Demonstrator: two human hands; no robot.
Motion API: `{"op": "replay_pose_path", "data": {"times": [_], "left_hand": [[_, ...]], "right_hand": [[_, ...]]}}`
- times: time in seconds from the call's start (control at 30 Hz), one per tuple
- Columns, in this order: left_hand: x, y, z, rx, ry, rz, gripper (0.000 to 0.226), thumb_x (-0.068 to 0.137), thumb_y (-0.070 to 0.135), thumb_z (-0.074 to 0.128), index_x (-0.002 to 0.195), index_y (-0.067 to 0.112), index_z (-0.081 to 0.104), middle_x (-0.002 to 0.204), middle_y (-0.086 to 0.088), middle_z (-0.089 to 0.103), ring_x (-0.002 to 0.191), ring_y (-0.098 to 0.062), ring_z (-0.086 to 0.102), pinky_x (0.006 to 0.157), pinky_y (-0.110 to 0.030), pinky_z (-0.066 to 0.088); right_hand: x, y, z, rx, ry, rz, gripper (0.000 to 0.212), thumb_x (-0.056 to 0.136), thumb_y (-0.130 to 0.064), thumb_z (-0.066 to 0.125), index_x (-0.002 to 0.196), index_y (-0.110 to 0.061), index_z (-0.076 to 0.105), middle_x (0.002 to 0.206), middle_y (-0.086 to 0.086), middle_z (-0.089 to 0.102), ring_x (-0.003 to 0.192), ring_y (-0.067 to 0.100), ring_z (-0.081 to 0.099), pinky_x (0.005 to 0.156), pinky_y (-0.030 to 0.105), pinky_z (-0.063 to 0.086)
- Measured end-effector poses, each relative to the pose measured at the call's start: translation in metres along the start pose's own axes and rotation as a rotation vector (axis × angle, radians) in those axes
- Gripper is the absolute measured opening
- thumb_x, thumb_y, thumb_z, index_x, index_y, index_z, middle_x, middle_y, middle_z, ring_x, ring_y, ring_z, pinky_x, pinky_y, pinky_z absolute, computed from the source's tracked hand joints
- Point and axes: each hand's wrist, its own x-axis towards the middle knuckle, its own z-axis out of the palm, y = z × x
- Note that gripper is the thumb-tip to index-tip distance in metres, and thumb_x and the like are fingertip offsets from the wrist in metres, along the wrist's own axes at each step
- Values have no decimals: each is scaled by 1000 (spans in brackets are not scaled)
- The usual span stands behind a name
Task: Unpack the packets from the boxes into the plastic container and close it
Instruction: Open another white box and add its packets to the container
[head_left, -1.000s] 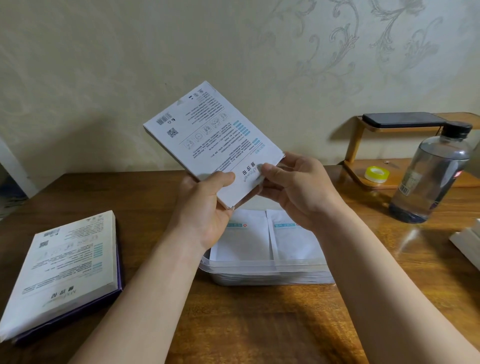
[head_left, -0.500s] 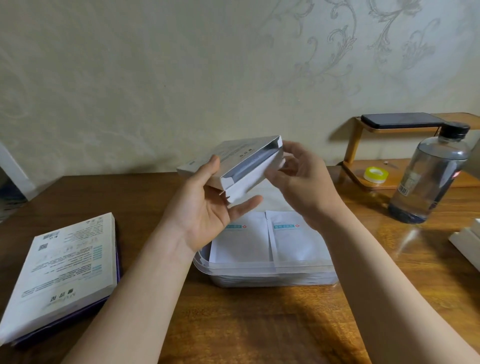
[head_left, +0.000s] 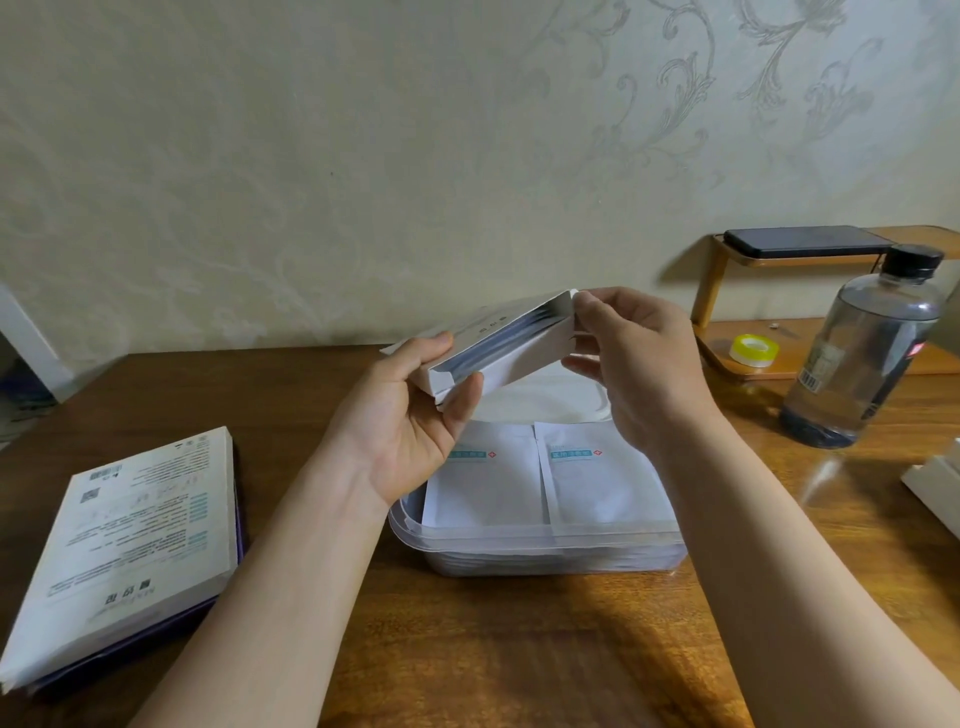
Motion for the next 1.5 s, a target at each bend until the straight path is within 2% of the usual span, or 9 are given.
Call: {"op": "replay_pose_path", "data": {"times": [0.3, 0.4, 0.47, 0.57, 0.7, 0.87, 1.0, 1.17, 1.5], "left_hand": [[-2, -1, -2, 10, -16, 39, 64, 75, 8, 68, 138, 11, 59, 122, -15, 72, 94, -25, 73, 55, -26, 60], [-1, -2, 0, -20, 4, 89, 65, 78, 8, 68, 142, 14, 56, 133, -16, 68, 109, -29, 69, 59, -29, 62], [1, -4, 2, -39, 28, 131, 53, 89, 6, 65, 140, 15, 58, 134, -15, 67, 118, -31, 67, 61, -30, 63], [3, -7, 4, -43, 29, 205, 41, 97, 5, 58, 137, 18, 59, 126, -11, 72, 113, -27, 70, 65, -31, 63], [3, -8, 3, -9, 20, 276, 31, 100, 3, 53, 126, 19, 63, 115, -9, 76, 89, -20, 76, 69, -31, 63], [6, -10, 1, 35, 44, 304, 32, 100, 5, 54, 130, 15, 62, 123, -14, 73, 101, -26, 75, 76, -35, 64], [7, -14, 0, 55, 71, 322, 27, 101, 9, 56, 126, 15, 63, 126, -15, 72, 111, -32, 71, 101, -47, 55], [9, -9, -3, 35, 74, 358, 35, 100, 10, 58, 135, 14, 58, 127, -15, 71, 107, -32, 73, 97, -45, 57], [8, -18, 0, 16, 100, 367, 38, 96, 3, 63, 132, 15, 63, 123, -14, 73, 107, -32, 72, 88, -44, 62]], "right_hand": [[-5, 2, 7, -146, -49, -71, 24, 100, -20, 54, 88, -26, 74, 94, 15, 74, 83, 18, 65, 79, 39, 55], [-6, 1, 9, -274, -116, -70, 30, 100, -21, 52, 127, -24, 65, 117, 4, 71, 104, 13, 66, 96, 36, 53], [-7, 6, 15, -484, -14, -206, 45, 97, -26, 58, 142, -21, 53, 117, -1, 62, 93, 9, 64, 89, 29, 51], [-16, 11, 28, -471, 47, -332, 28, 90, -24, 68, 118, -23, 67, 87, -8, 65, 70, 5, 60, 70, 26, 49], [-24, 14, 35, -279, -175, -250, 9, 88, -14, 72, 80, -16, 74, 56, -16, 60, 52, 4, 49, 56, 26, 43], [-30, 11, 35, -160, -361, -172, 7, 83, -11, 79, 78, -11, 74, 68, -3, 66, 58, 17, 49, 51, 29, 43], [-33, 9, 37, -288, -342, -222, 15, 77, -18, 85, 73, -12, 73, 75, -10, 68, 61, 1, 57, 56, 14, 44], [-33, 12, 39, -294, -377, -203, 9, 79, -20, 84, 73, -18, 78, 93, -8, 66, 88, 4, 64, 77, 28, 54], [-46, 16, 56, -393, -97, -297, 10, 79, -27, 79, 87, -25, 74, 94, -7, 55, 87, -4, 50, 71, 3, 38]]}}
